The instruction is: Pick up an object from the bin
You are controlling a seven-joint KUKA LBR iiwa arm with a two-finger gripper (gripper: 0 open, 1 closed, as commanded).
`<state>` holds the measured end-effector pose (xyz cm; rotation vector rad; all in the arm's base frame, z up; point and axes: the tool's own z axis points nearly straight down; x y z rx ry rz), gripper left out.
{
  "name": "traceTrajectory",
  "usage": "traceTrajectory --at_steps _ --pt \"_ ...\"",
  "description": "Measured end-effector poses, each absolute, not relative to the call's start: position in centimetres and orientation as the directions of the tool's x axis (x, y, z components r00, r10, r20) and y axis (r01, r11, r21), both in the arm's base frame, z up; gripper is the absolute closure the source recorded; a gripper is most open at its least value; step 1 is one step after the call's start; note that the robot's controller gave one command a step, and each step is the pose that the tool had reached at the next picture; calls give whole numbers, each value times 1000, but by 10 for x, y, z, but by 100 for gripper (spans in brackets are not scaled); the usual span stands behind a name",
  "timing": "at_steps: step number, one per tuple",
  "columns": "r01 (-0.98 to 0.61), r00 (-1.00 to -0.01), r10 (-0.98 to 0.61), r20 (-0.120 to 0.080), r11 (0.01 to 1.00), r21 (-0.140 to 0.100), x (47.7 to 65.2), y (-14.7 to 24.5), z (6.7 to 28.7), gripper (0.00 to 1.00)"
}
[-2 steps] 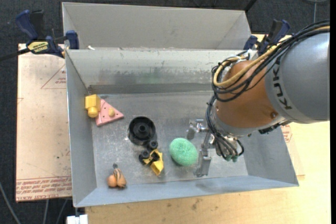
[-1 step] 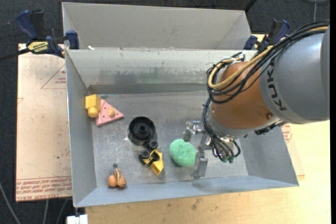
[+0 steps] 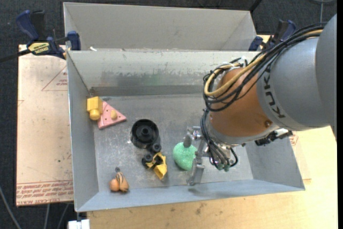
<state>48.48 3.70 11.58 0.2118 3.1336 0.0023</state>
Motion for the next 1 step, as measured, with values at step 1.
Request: traceTrajectory --at_steps 1 --pt "197 -980 197 -12 980 4 485 33 71 0"
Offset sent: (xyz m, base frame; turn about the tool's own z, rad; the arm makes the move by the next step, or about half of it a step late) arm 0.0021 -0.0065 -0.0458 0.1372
